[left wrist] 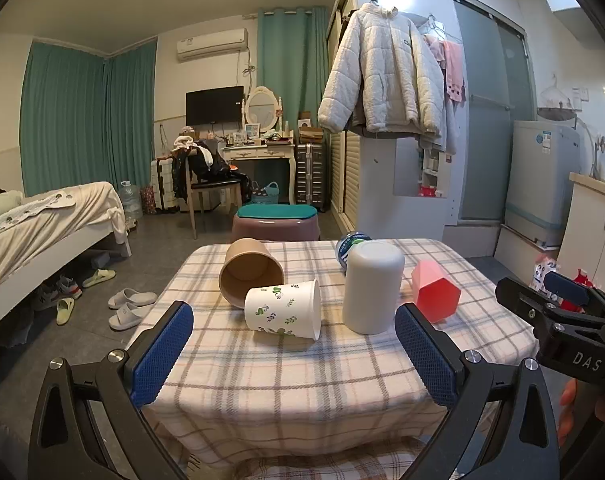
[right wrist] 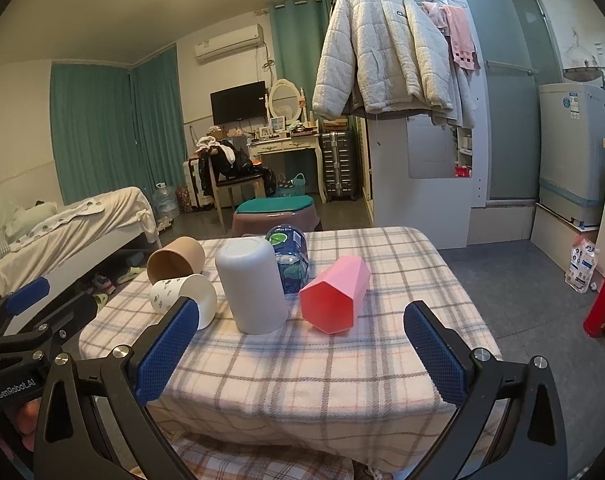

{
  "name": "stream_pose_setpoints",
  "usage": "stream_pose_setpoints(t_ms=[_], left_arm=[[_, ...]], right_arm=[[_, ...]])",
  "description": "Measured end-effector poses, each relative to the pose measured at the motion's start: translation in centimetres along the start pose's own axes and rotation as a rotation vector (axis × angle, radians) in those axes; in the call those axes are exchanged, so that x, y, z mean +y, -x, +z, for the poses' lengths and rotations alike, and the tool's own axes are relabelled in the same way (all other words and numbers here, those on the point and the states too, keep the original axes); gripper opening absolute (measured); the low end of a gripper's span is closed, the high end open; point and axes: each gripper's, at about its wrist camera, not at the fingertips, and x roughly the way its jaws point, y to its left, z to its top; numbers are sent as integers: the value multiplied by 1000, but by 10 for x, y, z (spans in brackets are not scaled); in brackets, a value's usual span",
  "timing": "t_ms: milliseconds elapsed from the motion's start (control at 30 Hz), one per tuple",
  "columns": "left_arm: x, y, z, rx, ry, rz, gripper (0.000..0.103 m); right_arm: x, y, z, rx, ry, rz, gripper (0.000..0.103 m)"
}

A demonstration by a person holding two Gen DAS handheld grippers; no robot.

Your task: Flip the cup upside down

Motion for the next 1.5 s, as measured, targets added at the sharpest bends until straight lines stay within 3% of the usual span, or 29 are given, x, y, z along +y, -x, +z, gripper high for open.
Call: stream_pose_setpoints(t_ms=[1500], left_arm=[[3, 0, 2, 19, 7, -5, 103]], right_arm=[[1, 0, 1, 0, 3, 6, 103]])
